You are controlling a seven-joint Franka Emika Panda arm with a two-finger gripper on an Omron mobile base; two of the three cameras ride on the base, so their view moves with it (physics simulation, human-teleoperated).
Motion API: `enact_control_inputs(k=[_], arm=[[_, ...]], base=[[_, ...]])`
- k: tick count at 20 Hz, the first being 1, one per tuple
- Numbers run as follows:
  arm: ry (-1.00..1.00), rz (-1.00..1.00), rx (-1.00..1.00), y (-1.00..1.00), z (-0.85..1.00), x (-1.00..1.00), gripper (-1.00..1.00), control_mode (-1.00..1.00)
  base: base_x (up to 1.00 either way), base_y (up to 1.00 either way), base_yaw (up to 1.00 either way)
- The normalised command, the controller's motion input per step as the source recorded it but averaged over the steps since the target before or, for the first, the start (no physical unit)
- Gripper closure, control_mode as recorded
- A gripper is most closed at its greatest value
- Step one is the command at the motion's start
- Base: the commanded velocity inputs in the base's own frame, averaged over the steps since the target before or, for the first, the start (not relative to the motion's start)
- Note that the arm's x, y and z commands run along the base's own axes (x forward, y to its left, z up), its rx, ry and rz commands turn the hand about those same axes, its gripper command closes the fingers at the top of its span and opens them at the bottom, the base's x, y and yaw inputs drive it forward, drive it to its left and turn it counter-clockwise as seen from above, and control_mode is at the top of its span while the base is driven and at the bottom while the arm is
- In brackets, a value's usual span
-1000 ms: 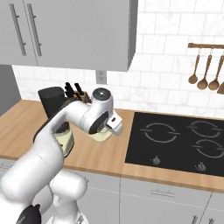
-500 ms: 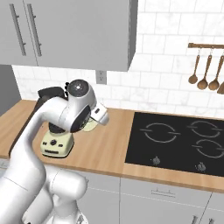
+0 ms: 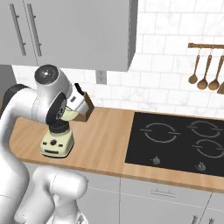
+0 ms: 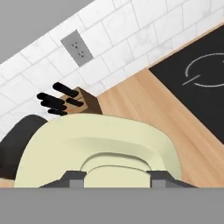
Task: Close the lid blender by securely placing the lid on top.
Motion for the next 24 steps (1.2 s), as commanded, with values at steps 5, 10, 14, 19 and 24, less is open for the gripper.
enact_control_inputs(k=[5,10,14,19,24], arm=[[-0.03,-0.03,0.05,0.62,0.4,0.0,1.0,-1.0],[-0.02,-0.03,0.03,0.49,0.11,0.0,1.0,-1.0],[0.0,-0.05,0.01,0.42,0.0,0.0,1.0,-1.0],[0.0,-0.1,0.0,0.2,0.18,0.18,1.0,-1.0],[0.0,-0.08,0.0,0.0,0.02,0.11,1.0,-1.0]], base=[[0.0,0.0,0.0],[0.0,0.0,0.0],[0.0,0.0,0.0],[0.0,0.0,0.0],[0.0,0.0,0.0]])
